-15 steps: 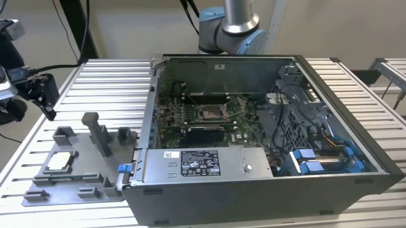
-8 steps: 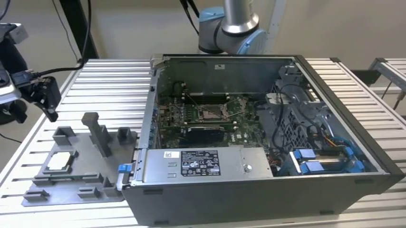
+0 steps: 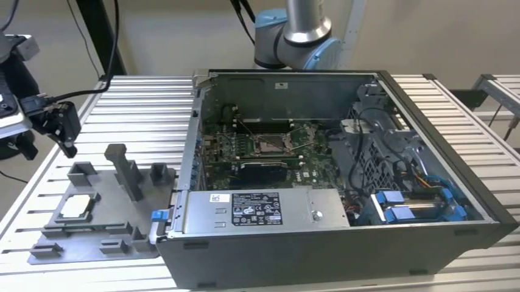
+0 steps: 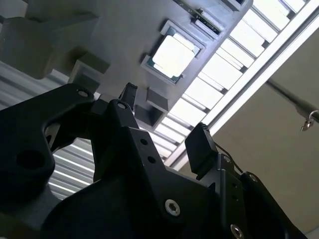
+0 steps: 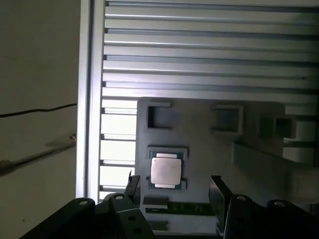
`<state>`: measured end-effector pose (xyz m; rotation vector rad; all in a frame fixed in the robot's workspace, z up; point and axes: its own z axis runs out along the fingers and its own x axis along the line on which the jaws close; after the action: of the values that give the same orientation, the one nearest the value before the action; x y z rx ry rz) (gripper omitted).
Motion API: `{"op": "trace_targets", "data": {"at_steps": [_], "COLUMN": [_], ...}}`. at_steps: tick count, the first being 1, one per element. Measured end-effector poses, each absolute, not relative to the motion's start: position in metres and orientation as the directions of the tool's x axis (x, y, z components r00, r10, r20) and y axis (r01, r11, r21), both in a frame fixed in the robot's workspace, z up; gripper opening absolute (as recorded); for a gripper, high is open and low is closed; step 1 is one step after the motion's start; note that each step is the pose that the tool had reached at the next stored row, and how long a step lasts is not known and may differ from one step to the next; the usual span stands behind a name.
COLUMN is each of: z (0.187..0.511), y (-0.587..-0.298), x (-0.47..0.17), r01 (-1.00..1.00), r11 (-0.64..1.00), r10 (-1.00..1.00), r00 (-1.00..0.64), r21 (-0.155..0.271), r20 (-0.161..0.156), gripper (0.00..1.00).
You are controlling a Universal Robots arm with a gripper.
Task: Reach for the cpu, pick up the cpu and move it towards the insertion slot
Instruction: 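Pick up the cpu and move it towards the insertion slot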
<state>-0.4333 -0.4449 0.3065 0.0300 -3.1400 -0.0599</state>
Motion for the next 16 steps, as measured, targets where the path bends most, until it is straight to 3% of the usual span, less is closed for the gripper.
{"op": "trace_targets", "data": {"at_steps": [16], "z": [0.2961], "y": [-0.4421], "x": [-0.4353], "r01": [-0.019], "r11": [0.999], "r10": [-0.019], "r00": [-1.000], "r21": [0.038], "r20": [0.001], "gripper": [1.00]}}
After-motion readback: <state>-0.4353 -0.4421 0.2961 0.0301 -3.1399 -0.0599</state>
